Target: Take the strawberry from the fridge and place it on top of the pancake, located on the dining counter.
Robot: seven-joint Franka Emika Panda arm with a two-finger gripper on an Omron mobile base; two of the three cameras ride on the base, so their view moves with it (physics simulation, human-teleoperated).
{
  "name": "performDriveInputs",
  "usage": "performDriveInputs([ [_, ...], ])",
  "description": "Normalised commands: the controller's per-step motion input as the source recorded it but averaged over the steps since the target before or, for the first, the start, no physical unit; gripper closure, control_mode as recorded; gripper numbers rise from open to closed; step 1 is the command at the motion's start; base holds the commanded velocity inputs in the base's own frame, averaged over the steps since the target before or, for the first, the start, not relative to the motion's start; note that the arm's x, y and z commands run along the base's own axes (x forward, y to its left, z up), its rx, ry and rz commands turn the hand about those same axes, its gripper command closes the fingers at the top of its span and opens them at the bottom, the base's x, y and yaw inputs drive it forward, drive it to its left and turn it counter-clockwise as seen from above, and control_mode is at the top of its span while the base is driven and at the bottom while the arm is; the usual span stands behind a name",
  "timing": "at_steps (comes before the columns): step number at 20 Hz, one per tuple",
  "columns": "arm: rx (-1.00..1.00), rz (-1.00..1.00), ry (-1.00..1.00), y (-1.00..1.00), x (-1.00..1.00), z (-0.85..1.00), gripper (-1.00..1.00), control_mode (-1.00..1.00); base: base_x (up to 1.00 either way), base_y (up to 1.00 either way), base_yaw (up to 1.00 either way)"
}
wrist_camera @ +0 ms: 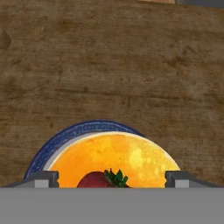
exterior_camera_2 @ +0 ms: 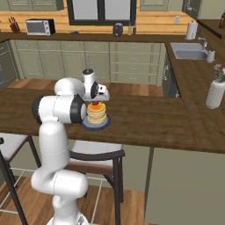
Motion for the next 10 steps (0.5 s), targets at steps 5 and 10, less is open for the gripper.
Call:
performDriveInputs([
  [5, 0.0, 0.0, 0.0, 0.0, -0.12, 0.43, -1.0, -1.0, 0.0, 0.0, 0.0],
  [10, 0.01, 0.0, 0.01, 0.22, -0.54, 0.64, -1.0, -1.0, 0.0, 0.0, 0.0],
])
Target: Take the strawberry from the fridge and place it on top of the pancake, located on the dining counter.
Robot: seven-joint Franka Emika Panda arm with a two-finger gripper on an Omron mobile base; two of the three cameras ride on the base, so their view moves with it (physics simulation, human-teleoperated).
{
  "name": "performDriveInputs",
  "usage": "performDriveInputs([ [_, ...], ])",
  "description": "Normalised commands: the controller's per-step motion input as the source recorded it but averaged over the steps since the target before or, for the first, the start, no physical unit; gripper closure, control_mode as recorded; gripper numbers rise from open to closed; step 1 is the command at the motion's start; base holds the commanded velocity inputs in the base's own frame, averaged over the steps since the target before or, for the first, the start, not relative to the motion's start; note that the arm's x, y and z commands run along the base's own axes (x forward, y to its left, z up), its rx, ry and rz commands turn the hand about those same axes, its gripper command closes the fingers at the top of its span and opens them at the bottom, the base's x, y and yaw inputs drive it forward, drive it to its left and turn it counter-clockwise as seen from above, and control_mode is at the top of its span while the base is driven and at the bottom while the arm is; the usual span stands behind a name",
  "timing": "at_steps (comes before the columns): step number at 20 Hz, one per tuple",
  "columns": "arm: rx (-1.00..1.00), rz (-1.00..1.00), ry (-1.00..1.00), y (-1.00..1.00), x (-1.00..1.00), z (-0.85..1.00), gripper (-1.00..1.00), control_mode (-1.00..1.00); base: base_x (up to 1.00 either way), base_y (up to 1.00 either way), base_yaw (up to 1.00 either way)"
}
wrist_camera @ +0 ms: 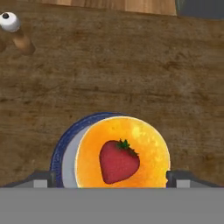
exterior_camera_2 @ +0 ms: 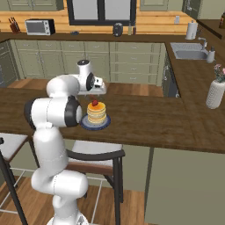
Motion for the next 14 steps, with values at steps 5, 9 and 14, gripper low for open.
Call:
performDriveInputs([
  [5, 0.0, -0.06, 0.05, 0.11, -1.0, 0.62, -1.0, -1.0, 0.0, 0.0, 0.0],
  [9, 0.02, -0.11, 0.29, 0.01, -1.0, 0.42, -1.0, -1.0, 0.0, 0.0, 0.0],
  [14, 0.01, -0.12, 0.33, 0.0, -1.0, 0.17, -1.0, -1.0, 0.0, 0.0, 0.0],
])
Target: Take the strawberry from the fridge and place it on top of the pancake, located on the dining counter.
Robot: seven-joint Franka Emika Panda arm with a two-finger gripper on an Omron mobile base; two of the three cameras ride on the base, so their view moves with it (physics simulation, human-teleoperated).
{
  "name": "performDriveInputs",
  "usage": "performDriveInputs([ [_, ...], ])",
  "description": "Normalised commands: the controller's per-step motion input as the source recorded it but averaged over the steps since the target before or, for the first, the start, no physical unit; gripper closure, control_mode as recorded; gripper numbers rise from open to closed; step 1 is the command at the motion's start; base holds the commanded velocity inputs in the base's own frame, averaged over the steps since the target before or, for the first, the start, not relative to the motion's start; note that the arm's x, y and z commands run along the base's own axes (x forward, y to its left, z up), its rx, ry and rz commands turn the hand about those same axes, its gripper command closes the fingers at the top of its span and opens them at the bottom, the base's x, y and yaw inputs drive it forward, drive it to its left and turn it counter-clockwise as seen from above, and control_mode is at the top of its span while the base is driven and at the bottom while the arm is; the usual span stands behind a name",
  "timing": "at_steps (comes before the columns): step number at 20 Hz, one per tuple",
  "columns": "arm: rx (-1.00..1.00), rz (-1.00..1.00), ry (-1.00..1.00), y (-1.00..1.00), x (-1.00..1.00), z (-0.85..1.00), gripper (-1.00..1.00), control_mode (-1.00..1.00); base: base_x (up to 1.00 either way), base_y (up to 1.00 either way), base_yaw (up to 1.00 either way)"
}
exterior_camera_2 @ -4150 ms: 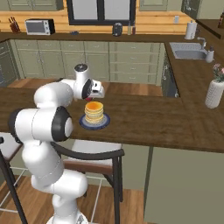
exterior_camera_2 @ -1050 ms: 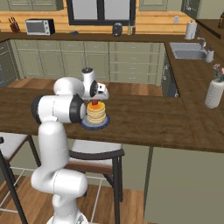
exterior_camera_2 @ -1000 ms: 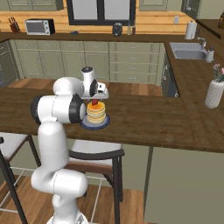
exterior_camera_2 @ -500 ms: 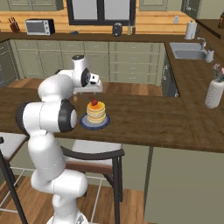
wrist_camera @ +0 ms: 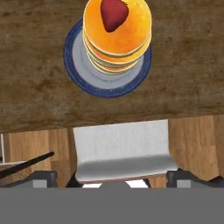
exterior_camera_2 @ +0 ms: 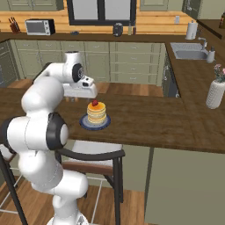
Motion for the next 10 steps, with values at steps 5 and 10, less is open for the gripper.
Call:
performDriveInputs([
  [5, 0.0, -0.04, 0.06, 0.0, -1.0, 0.19, -1.0, -1.0, 0.0, 0.0, 0.0],
  [10, 0.0, 0.0, 0.0, 0.0, -1.0, 0.17, -1.0, -1.0, 0.0, 0.0, 0.0],
])
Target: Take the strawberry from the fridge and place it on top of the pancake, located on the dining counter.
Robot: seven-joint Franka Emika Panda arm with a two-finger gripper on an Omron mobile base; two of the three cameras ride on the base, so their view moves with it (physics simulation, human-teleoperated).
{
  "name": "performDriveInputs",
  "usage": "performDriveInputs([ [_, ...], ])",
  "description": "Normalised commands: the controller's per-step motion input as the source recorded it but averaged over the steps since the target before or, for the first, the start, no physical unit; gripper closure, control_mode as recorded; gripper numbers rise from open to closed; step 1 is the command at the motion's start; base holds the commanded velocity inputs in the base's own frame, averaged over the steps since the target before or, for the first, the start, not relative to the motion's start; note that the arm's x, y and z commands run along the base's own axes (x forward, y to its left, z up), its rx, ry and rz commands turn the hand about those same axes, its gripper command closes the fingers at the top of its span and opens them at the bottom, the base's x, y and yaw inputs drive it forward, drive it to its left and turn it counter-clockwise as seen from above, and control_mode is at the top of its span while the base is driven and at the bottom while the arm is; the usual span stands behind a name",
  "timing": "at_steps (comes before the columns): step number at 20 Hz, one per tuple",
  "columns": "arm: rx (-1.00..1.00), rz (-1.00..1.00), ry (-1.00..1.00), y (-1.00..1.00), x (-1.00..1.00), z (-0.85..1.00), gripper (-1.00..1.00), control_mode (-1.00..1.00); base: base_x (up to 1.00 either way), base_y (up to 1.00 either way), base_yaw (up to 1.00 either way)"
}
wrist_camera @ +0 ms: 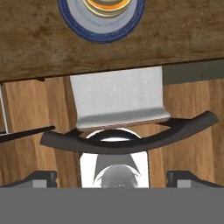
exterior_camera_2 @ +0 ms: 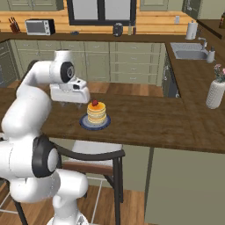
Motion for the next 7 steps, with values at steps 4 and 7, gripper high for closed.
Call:
performDriveInputs([
  [4, 0.0, 0.0, -0.01, 0.0, -1.0, 0.1, -1.0, -1.0, 0.0, 0.0, 0.0],
  [7, 0.0, 0.0, -0.04, 0.0, -1.0, 0.19, -1.0, -1.0, 0.0, 0.0, 0.0],
])
